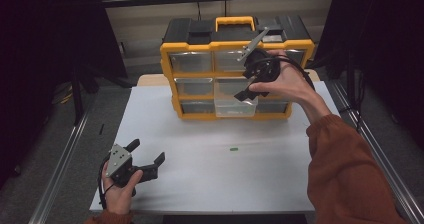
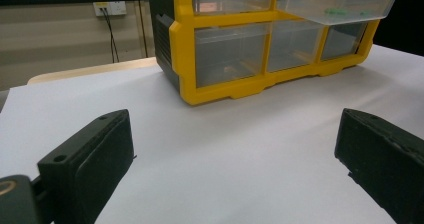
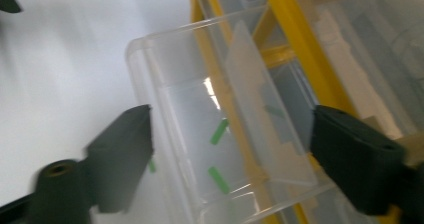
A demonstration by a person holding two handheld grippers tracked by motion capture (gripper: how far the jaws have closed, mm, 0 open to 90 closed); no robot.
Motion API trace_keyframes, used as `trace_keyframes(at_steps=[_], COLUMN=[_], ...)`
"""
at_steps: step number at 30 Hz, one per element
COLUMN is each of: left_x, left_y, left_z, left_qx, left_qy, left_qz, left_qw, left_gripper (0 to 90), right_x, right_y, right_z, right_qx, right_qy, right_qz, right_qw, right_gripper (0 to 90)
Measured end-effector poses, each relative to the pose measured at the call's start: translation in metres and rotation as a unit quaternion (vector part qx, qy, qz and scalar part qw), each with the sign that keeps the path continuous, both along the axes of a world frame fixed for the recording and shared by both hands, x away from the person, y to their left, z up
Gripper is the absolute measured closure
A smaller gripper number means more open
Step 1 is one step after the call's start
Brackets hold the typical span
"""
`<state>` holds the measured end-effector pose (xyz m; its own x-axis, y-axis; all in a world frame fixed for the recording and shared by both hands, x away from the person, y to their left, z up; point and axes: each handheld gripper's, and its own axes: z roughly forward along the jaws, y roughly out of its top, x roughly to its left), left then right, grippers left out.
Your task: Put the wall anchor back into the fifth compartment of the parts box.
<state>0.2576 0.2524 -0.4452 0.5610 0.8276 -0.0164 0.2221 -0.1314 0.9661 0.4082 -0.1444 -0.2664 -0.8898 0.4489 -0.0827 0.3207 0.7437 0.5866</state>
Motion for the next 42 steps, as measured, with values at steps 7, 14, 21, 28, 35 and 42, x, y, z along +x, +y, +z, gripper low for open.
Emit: trace_keyframes(at_steps=[7,14,21,28,35,42], left_x=[0.000,0.000,0.000,0.001,0.001,0.001], left_y=[0.000,0.000,0.000,0.000,0.000,-0.001], left_z=[0.000,0.000,0.000,0.000,0.000,0.000], left_qx=[0.001,-0.002,-0.002,0.005,0.004,0.003], left_qy=[0.000,0.000,0.000,0.001,0.001,0.001], left_qz=[0.000,0.001,0.002,0.000,-0.001,-0.001], left_qw=[1.0000,1.0000,1.0000,1.0000,1.0000,1.0000], left_gripper=[2.4,2.4,2.4,2.4,2.4,2.4], right_x=[-0.005,-0.017,-0.031,-0.042,-0.054,-0.063], right_y=[-0.006,-0.019,-0.032,-0.046,-0.051,-0.052], right_z=[-0.003,-0.004,-0.009,-0.025,-0.042,-0.073], right_qx=[0.013,0.045,0.072,0.087,0.088,0.093], right_qy=[-0.007,-0.012,-0.024,-0.031,-0.030,-0.001], right_qz=[-0.002,0.001,-0.006,-0.020,-0.028,-0.025], right_qw=[0.9999,0.9989,0.9971,0.9955,0.9953,0.9954], right_gripper=[7.1,7.3,6.9,7.9,7.2,7.7])
